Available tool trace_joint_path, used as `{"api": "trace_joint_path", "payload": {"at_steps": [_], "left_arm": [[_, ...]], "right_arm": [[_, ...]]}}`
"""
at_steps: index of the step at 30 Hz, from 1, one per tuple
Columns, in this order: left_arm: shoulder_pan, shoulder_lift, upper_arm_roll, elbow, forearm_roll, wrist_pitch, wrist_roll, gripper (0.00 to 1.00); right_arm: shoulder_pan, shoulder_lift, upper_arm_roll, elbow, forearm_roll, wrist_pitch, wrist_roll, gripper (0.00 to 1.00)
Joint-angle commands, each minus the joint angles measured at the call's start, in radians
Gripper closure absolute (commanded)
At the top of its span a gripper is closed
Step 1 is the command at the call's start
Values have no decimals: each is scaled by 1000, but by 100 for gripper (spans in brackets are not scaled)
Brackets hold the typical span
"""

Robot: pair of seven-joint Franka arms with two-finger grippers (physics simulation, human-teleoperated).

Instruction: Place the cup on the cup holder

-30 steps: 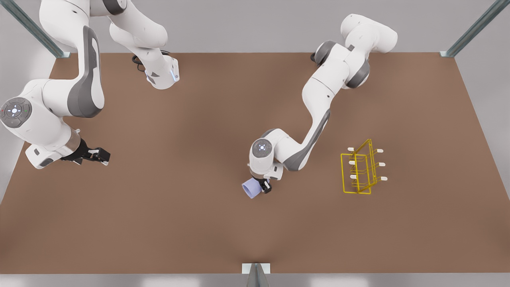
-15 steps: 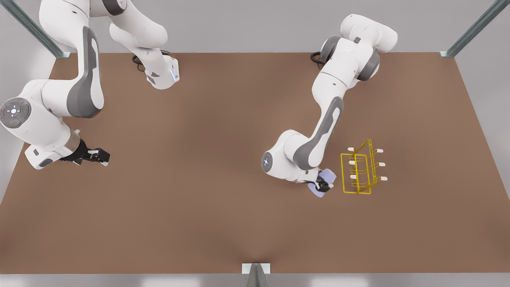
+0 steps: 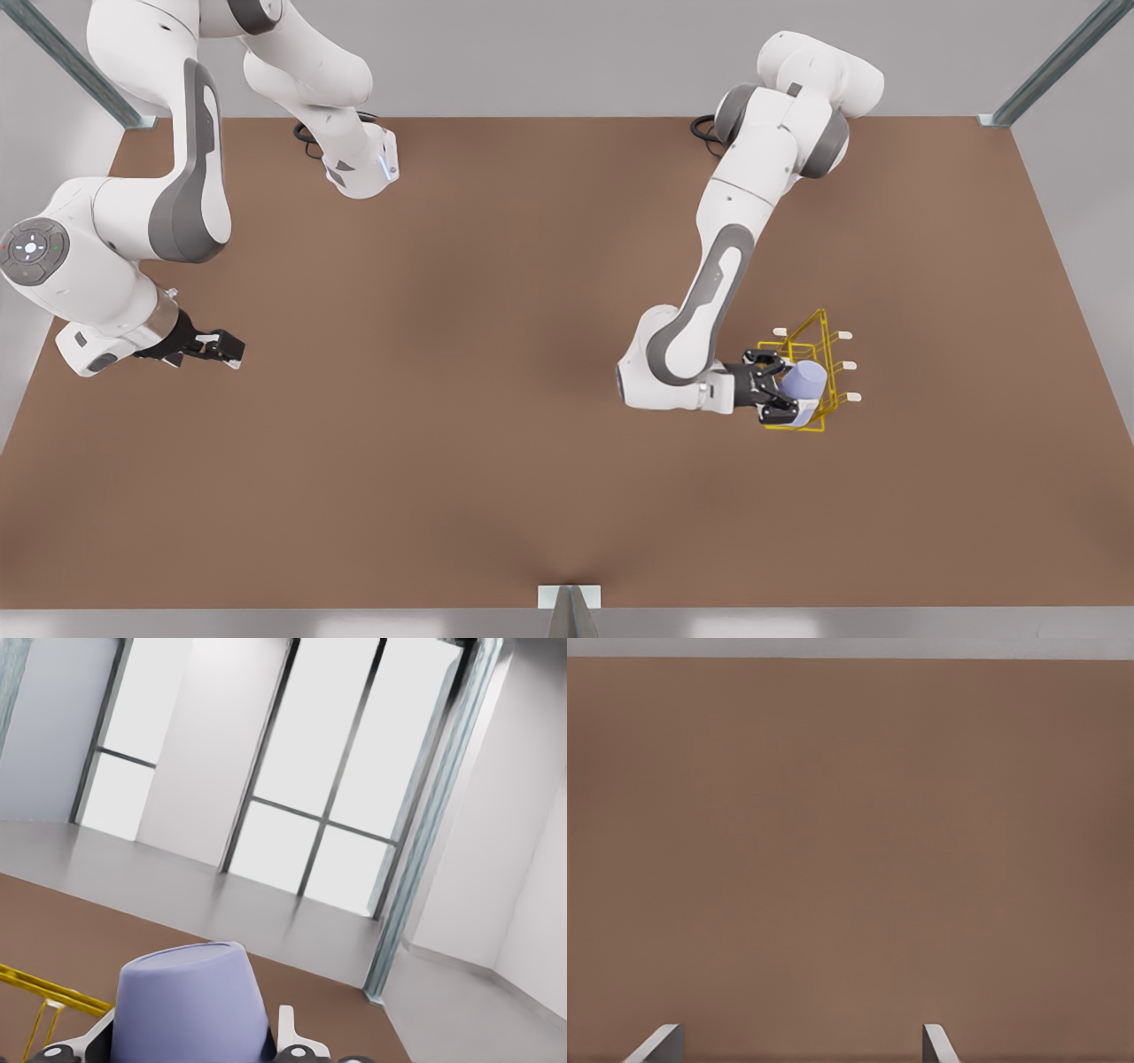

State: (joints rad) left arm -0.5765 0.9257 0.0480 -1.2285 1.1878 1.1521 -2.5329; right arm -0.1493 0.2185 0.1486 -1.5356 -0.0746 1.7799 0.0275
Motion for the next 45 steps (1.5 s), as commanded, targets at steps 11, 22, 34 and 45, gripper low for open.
{"api": "trace_joint_path", "payload": {"at_steps": [11,22,34,45], "left_arm": [[-3,-7,96,-184,194,-71,111,22],[-43,-57,90,-220,181,-81,143,22],[-92,-156,59,-223,44,-91,269,0],[-123,-269,-40,-92,-321,-63,511,0]], "right_arm": [[0,4,0,9,1,-1,0,0],[0,4,0,9,2,-1,-1,0],[-1,4,0,9,2,-1,-1,0],[-1,13,0,14,2,-1,0,0]]}}
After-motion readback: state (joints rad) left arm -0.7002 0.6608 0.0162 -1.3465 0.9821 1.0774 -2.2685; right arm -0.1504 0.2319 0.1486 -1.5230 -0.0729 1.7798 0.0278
